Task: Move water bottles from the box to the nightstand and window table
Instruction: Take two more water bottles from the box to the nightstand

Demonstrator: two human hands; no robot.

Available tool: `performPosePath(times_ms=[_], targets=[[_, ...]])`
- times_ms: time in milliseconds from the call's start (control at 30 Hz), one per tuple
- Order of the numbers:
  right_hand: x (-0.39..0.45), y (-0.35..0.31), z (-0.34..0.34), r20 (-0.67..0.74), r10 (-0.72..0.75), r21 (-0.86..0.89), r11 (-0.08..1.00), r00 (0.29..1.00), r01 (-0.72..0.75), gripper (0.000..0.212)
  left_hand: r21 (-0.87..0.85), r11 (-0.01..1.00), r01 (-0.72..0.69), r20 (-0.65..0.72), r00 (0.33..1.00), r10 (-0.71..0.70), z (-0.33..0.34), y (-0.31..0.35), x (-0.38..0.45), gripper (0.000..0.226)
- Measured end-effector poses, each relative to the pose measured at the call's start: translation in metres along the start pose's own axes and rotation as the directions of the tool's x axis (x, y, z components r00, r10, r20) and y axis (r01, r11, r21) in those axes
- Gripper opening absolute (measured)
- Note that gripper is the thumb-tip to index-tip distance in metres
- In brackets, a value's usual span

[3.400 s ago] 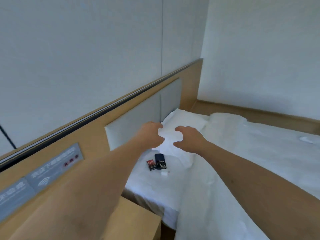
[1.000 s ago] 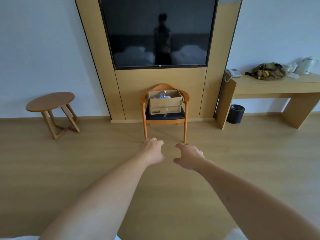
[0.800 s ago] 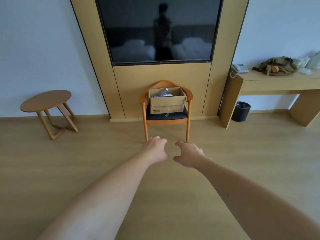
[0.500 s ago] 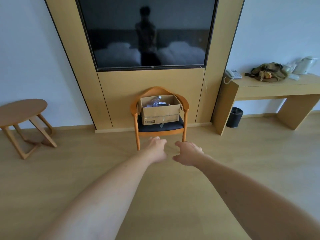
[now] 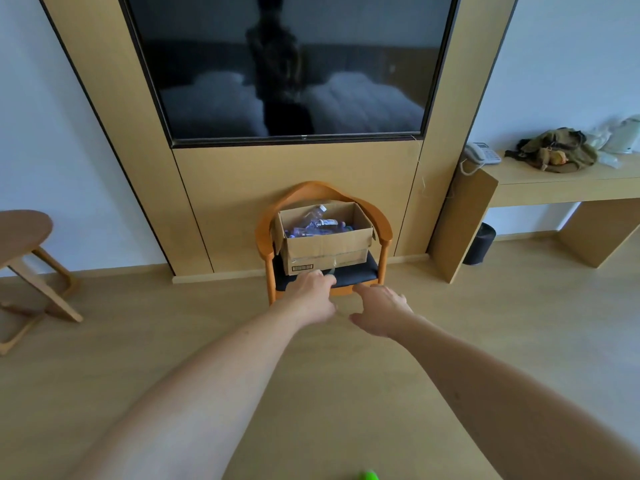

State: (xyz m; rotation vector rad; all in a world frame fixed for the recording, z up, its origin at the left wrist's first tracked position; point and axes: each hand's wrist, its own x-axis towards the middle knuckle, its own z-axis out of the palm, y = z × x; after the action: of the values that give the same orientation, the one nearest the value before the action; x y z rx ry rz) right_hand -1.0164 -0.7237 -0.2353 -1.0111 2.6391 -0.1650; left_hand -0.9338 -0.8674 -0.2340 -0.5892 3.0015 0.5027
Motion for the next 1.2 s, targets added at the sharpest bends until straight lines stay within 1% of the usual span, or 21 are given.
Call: performPosePath(times_ms=[67,167,233,300,367,500,667,800,967,1200], targets=[[0.037,0.002,0.000,-0.005,-0.003,0.006,1.000,1.000,0.003,0.047,0.022,1.000,0.014,0.008,1.000,-0.014,0.002,-0.014,0.031,0.048],[0.097,0.006,-0.003,0.007,-0.014,0.034,0.999,1.000,0.014,0.051,0.015,0.999,0.047,0.036,0.998,-0.047,0.002,-0.035,0.084,0.042],[0.154,0.015,-0.004,0.017,-0.031,0.051,0.998,0.999,0.030,0.052,0.013,0.997,0.083,0.025,0.996,-0.083,0.002,-0.049,0.134,0.039],[0.179,0.016,-0.009,0.035,-0.035,0.065,0.997,0.999,0.033,0.050,-0.003,0.992,0.123,0.026,0.992,-0.123,0.002,-0.061,0.154,0.043],[0.219,0.023,-0.013,0.069,-0.047,0.092,0.995,0.997,0.040,0.045,-0.009,0.987,0.159,0.054,0.986,-0.158,0.004,-0.072,0.189,0.047],[0.290,0.032,-0.027,0.111,-0.062,0.113,0.992,0.992,0.050,0.050,-0.051,0.975,0.216,0.041,0.976,-0.214,-0.001,-0.091,0.253,0.041],[0.360,0.036,-0.028,0.150,-0.070,0.094,0.994,0.986,0.056,0.057,0.007,0.979,0.202,0.105,0.974,-0.202,0.002,-0.105,0.317,0.046],[0.417,0.040,-0.021,0.209,-0.059,0.088,0.995,0.976,0.041,0.060,-0.019,0.985,0.169,0.151,0.975,-0.164,0.007,-0.121,0.376,0.047],[0.493,0.045,-0.009,0.284,0.004,0.078,0.997,0.959,-0.028,0.061,-0.054,0.991,0.123,0.171,0.979,-0.112,0.015,-0.156,0.457,0.041],[0.584,0.040,-0.005,0.360,0.067,0.124,0.985,0.931,-0.119,0.052,-0.085,0.981,0.173,0.254,0.956,-0.146,0.021,-0.224,0.552,0.043]])
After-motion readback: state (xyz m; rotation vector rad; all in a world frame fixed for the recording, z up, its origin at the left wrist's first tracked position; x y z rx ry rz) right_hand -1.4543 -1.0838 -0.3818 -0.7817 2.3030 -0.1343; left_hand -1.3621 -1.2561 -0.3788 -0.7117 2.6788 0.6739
